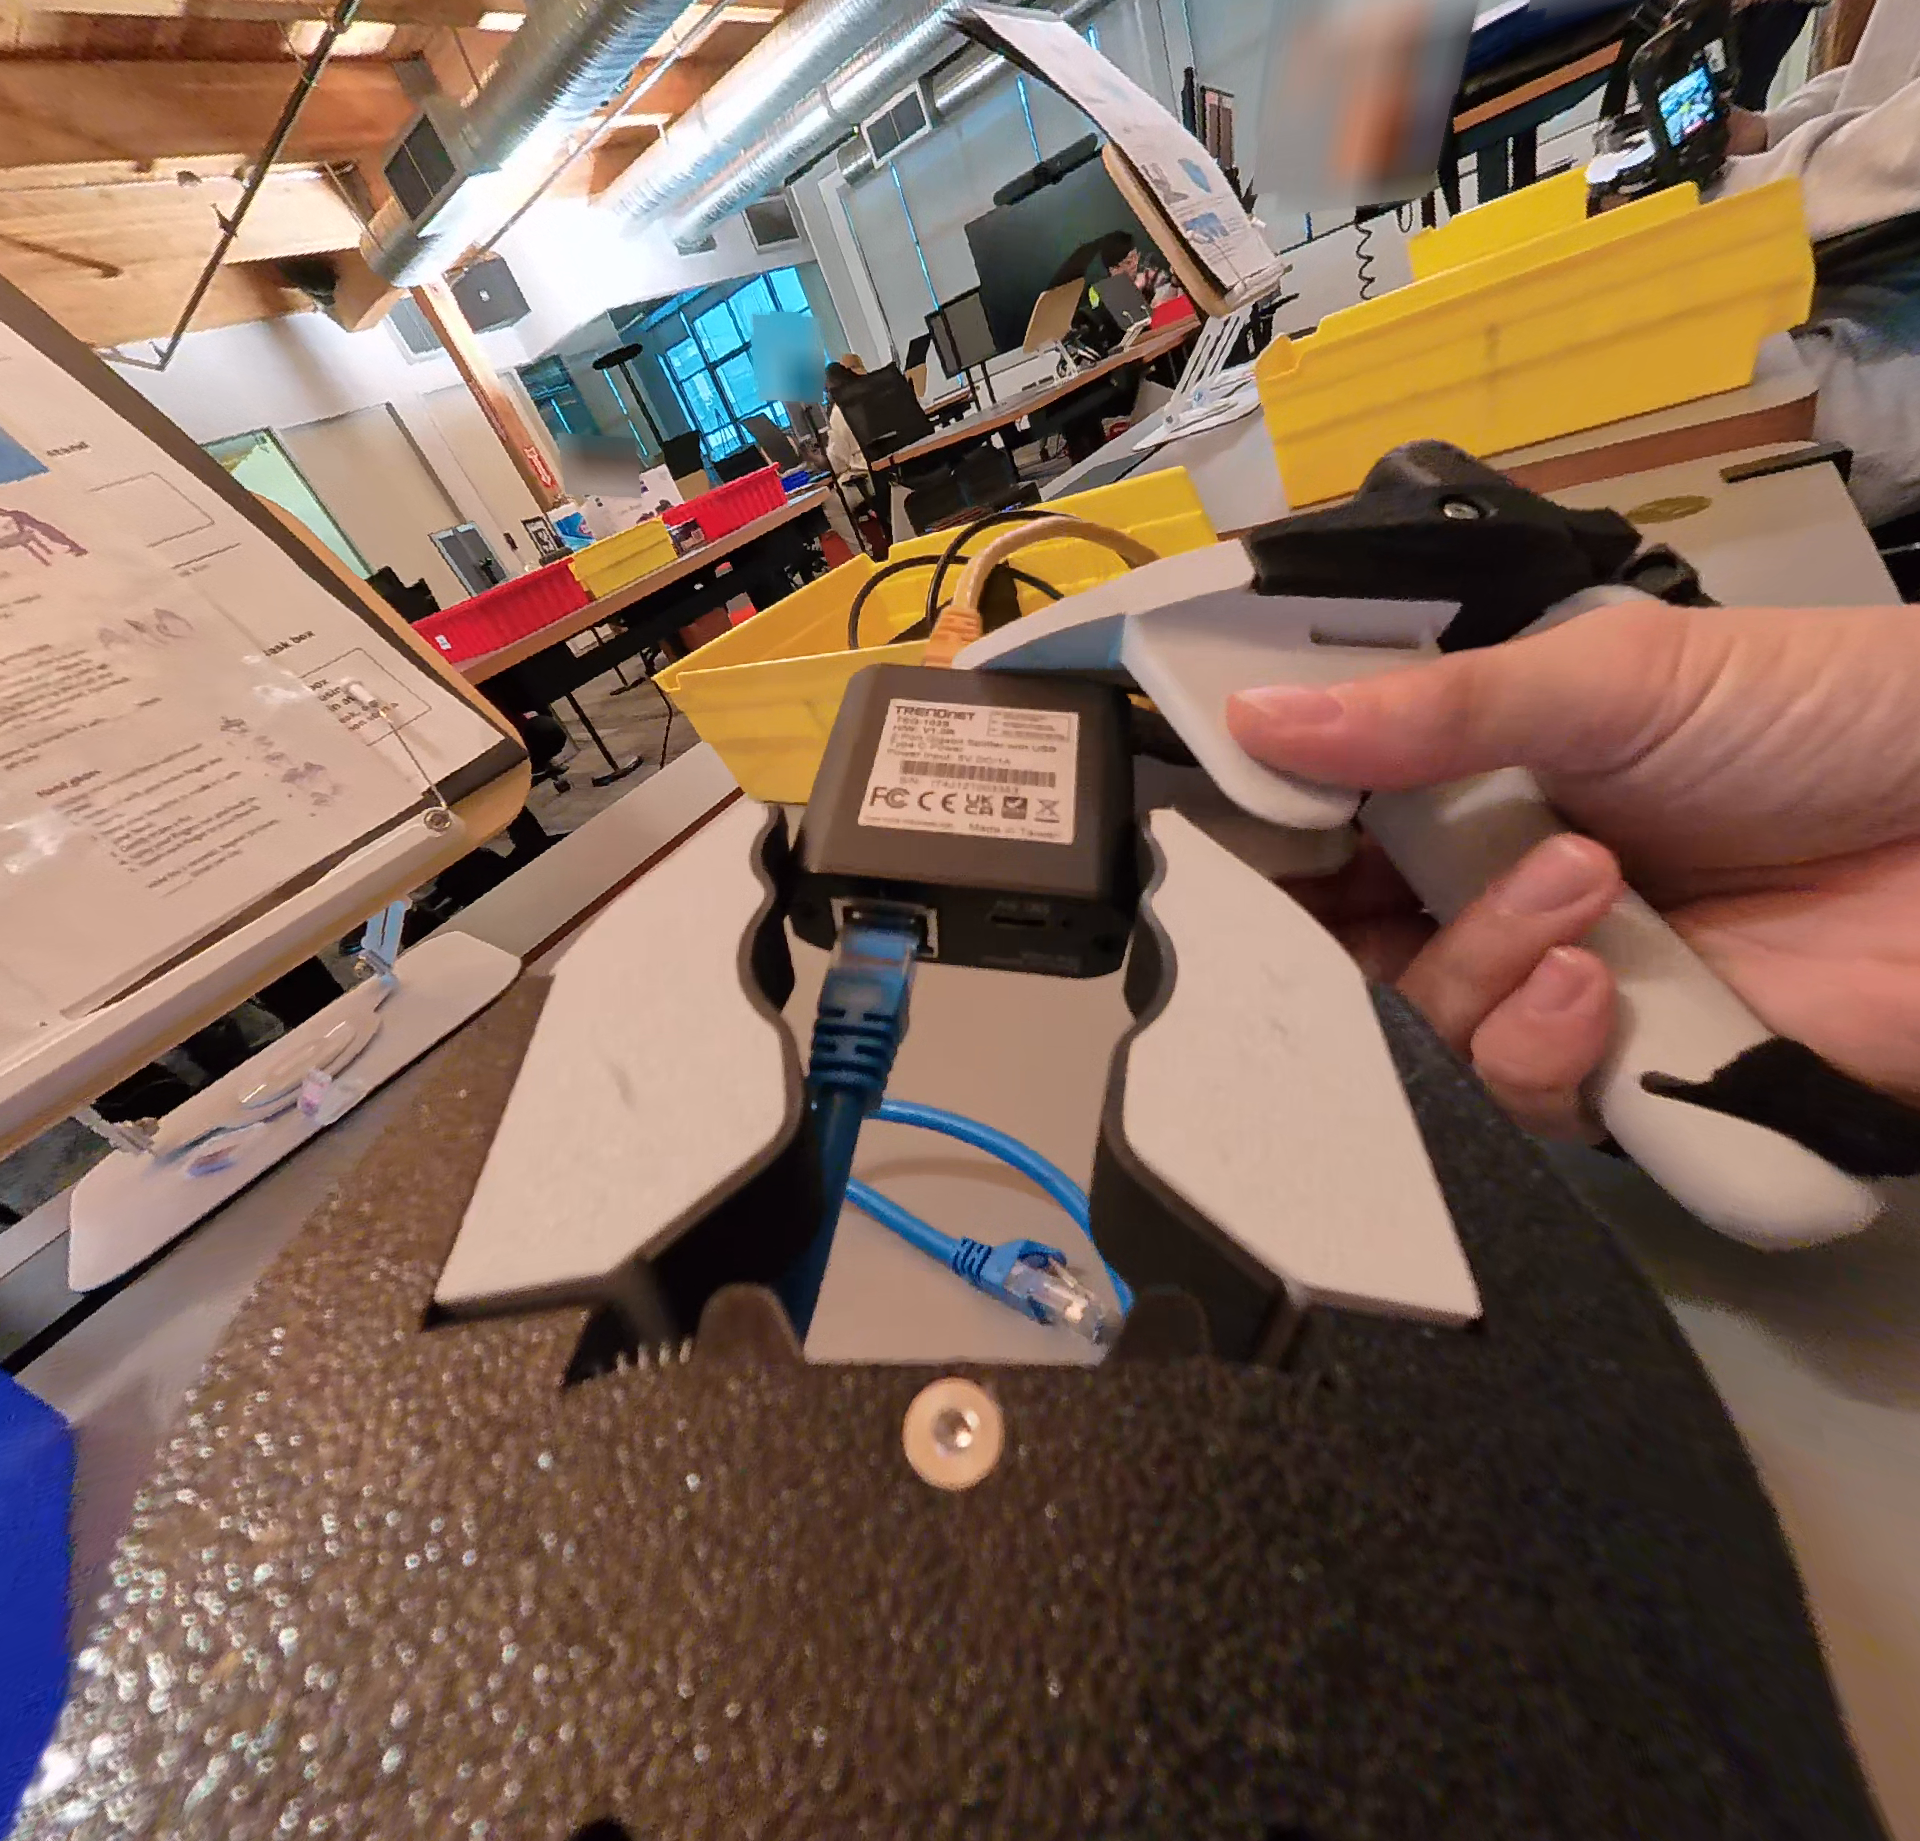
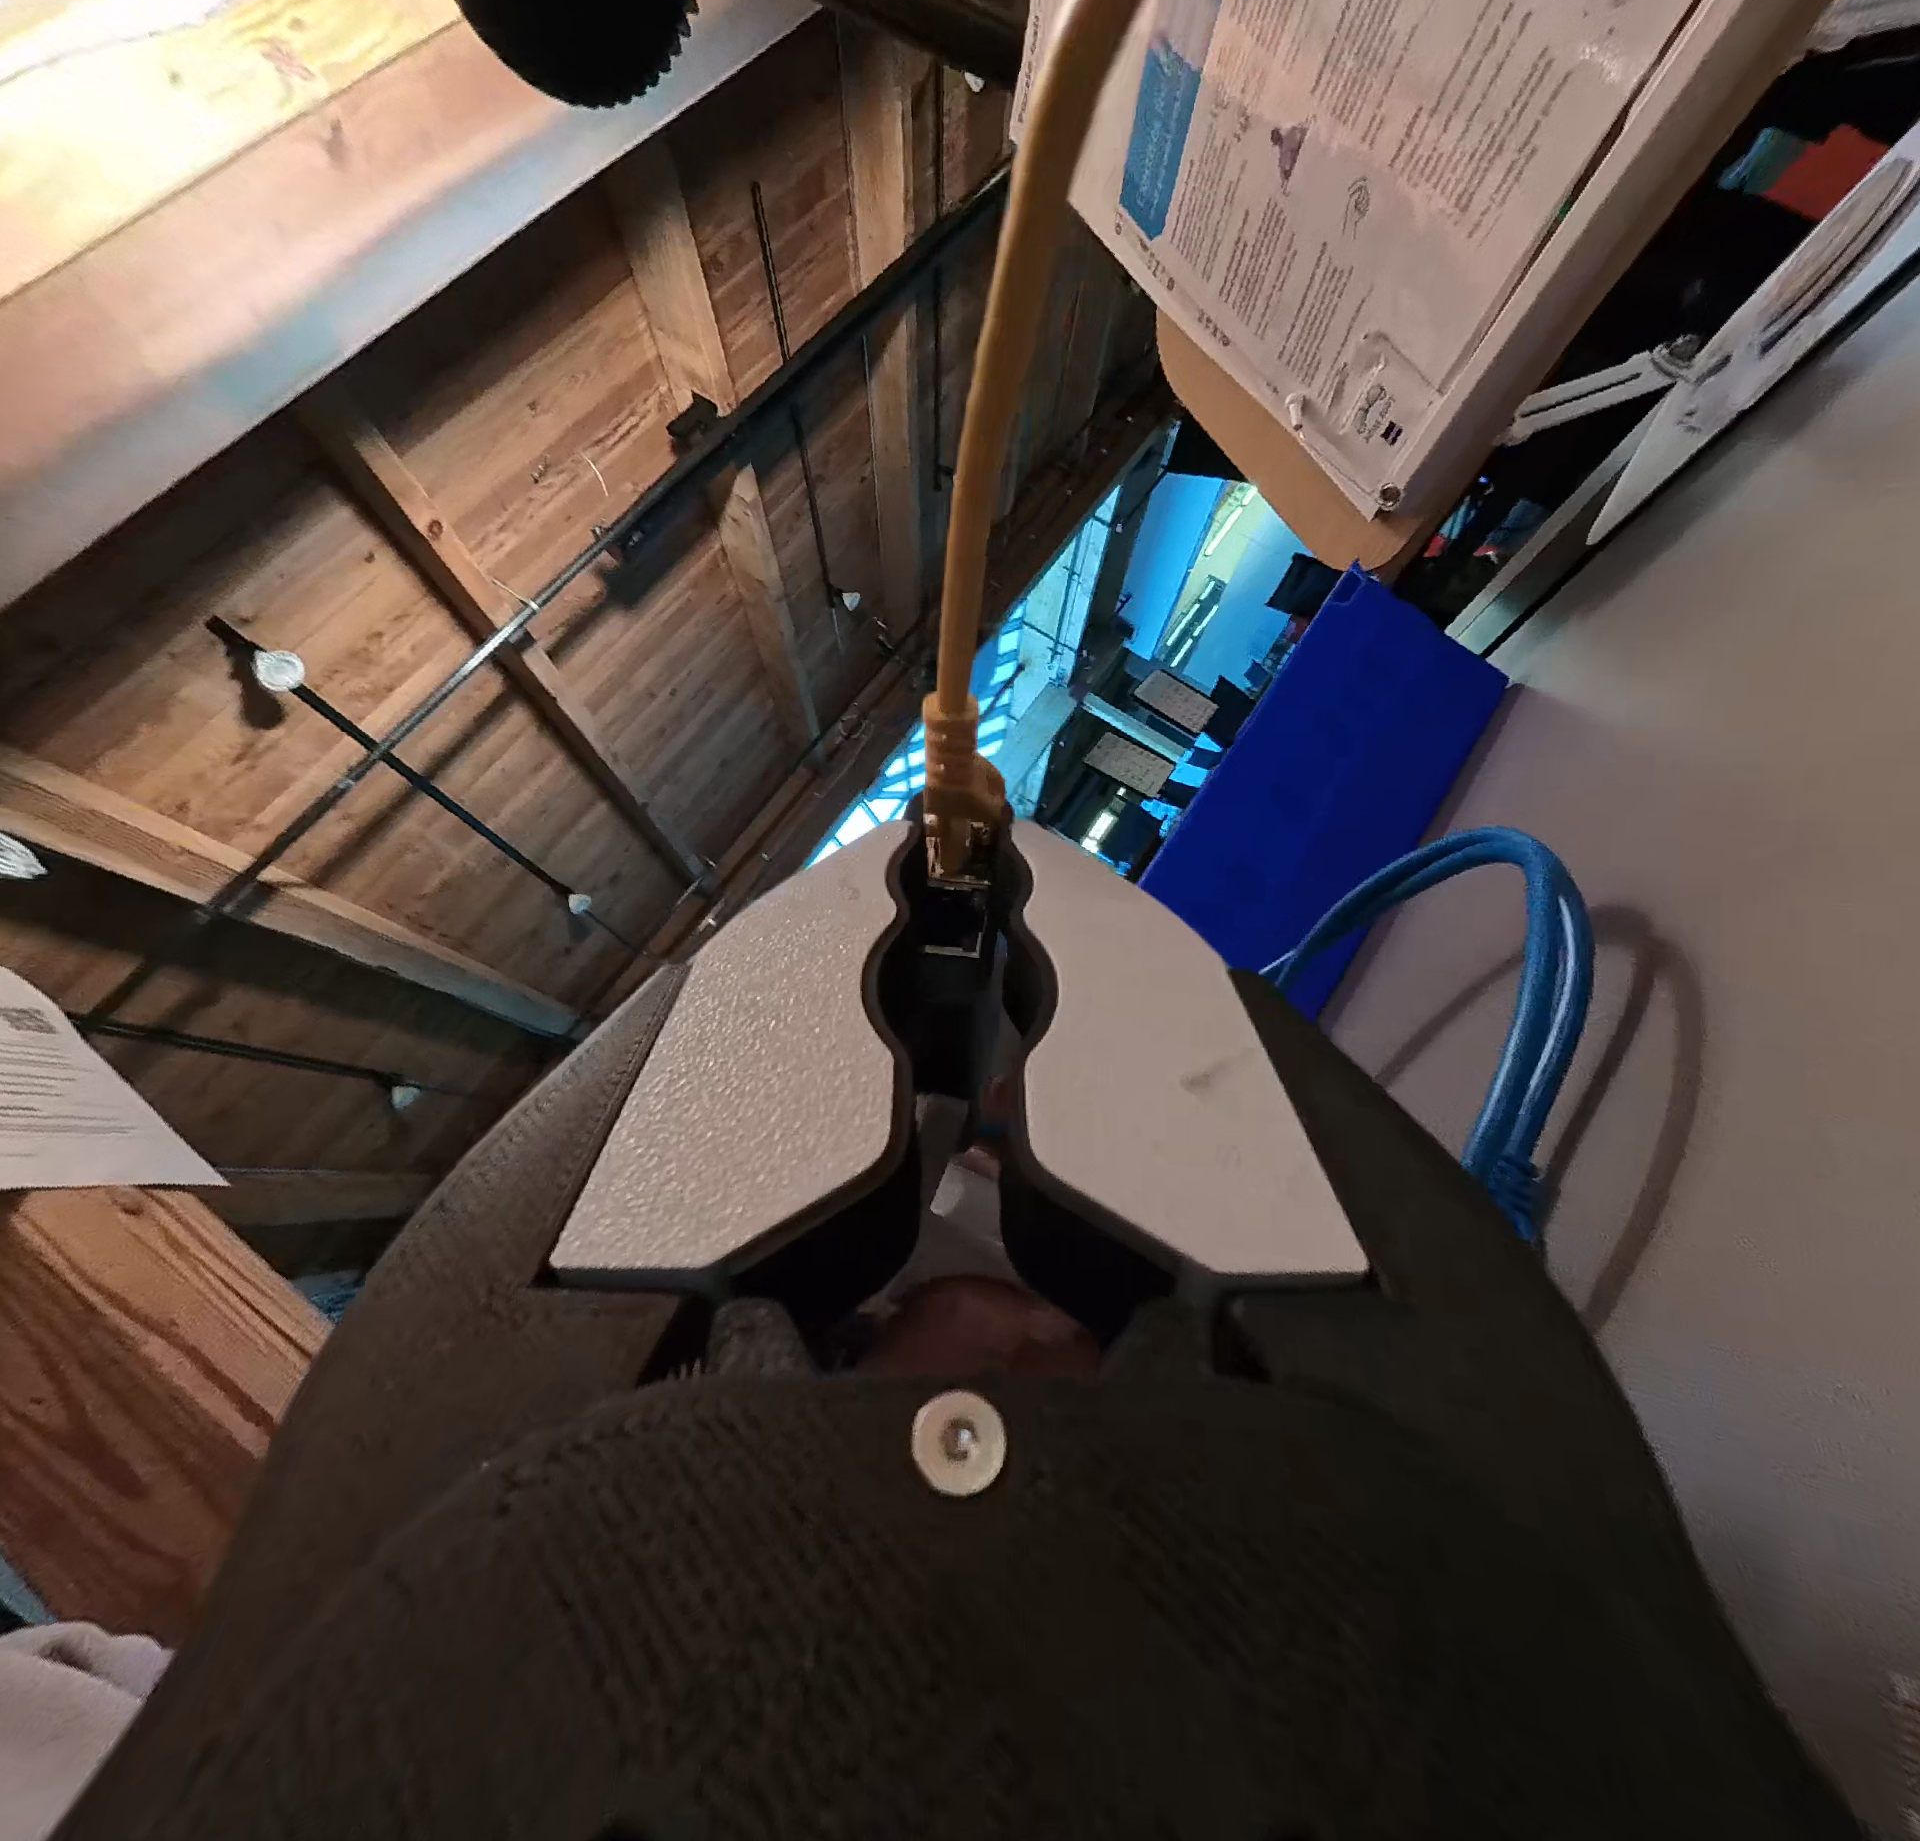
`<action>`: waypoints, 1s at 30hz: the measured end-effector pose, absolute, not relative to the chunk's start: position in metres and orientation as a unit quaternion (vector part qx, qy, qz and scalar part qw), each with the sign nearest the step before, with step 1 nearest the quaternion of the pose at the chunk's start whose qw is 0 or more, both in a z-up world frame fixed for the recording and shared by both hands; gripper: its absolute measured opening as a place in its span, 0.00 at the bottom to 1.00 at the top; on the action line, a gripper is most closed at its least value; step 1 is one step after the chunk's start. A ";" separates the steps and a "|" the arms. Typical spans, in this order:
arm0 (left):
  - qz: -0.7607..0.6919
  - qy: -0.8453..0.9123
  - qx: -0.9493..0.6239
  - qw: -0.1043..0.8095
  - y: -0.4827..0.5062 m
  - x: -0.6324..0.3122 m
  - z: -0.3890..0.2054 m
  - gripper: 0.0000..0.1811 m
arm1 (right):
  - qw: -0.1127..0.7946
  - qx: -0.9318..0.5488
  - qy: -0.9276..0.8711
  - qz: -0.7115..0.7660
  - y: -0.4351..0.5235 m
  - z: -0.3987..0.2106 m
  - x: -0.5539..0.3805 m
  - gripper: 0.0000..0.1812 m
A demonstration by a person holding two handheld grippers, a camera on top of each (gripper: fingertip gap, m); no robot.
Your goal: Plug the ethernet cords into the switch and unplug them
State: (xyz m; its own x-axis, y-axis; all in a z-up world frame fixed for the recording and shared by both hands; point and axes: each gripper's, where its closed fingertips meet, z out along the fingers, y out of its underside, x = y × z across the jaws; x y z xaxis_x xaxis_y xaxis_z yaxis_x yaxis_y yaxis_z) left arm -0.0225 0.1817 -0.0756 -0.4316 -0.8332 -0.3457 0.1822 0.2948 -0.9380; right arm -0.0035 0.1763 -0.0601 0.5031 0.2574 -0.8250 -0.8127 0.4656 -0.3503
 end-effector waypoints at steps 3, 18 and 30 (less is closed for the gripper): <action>-0.532 0.655 -0.250 0.474 0.182 -0.022 -0.077 0.34 | 0.778 -0.367 0.374 0.347 0.176 -0.062 -0.002 0.07; -0.506 0.665 -0.260 0.484 0.177 -0.017 -0.087 0.34 | 0.781 -0.397 0.389 0.285 0.172 -0.070 0.001 0.06; -0.484 0.658 -0.255 0.518 0.184 -0.017 -0.082 0.34 | 0.802 -0.437 0.348 0.211 0.151 -0.057 0.026 0.04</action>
